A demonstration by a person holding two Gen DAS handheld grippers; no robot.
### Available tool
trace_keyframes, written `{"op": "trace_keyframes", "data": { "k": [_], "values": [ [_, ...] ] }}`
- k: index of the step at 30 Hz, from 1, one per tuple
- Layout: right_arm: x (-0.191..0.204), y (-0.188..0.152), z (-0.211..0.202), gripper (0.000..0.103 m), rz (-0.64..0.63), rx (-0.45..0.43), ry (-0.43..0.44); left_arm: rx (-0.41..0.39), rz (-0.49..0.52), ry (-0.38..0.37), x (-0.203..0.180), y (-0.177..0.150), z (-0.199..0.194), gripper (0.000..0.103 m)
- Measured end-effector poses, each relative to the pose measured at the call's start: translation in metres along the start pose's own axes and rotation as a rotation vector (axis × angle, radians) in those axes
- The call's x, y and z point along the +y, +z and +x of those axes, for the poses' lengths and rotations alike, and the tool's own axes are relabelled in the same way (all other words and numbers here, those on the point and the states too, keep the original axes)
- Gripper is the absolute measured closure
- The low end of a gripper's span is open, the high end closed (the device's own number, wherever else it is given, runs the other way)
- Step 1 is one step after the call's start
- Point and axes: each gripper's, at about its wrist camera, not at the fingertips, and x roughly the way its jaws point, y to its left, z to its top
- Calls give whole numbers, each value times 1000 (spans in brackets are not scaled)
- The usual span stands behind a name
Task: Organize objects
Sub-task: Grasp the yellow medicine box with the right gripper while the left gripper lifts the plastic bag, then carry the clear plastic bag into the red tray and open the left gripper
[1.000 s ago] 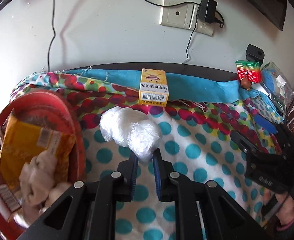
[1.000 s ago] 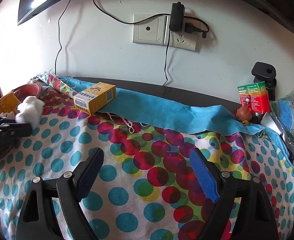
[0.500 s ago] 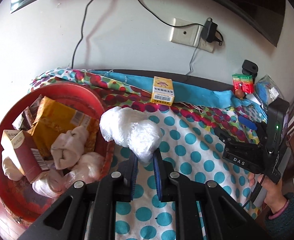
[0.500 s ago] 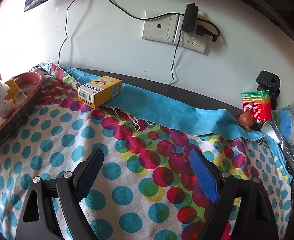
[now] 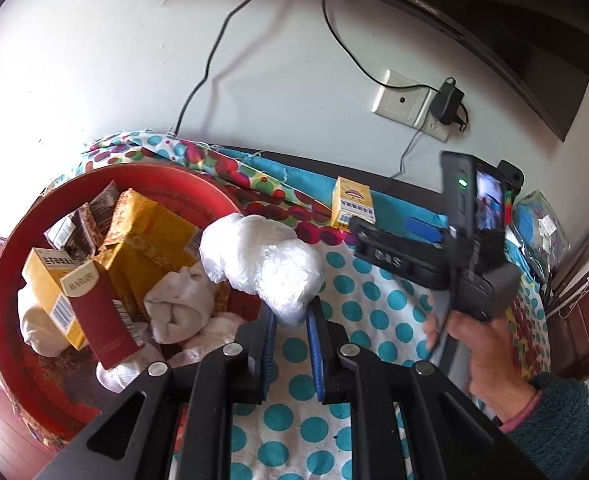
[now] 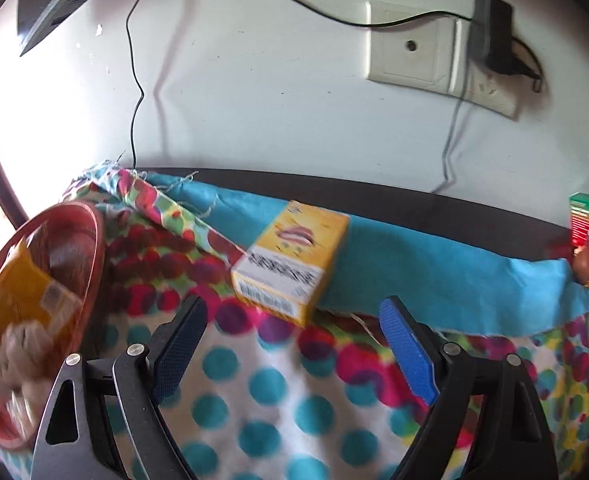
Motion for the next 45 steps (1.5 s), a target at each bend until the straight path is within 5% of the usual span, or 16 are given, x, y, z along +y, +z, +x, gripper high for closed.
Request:
{"op": "trace_keyframes", "data": {
  "k": [3, 7, 17, 25, 33, 45],
  "values": [
    [11, 10, 21, 18, 24, 32, -36, -5, -11, -8, 7, 1, -3, 88],
    [12, 11, 40, 47, 46, 87, -51, -6, -27, -3, 15, 2, -3, 88],
    [-12, -27, -15, 48, 46, -20, 24, 0, -34, 28, 21, 2, -2, 88],
    [-50, -67, -57, 48, 55, -42, -39, -8, 5, 23, 5, 1, -8, 88],
    [-51, -71, -54, 48, 30, -8, -75, -14, 38, 83, -4, 2, -14, 88],
    [-48, -72, -47, 48, 10, 26, -92, -38, -46, 179, 28, 9, -35, 88]
  ]
}}
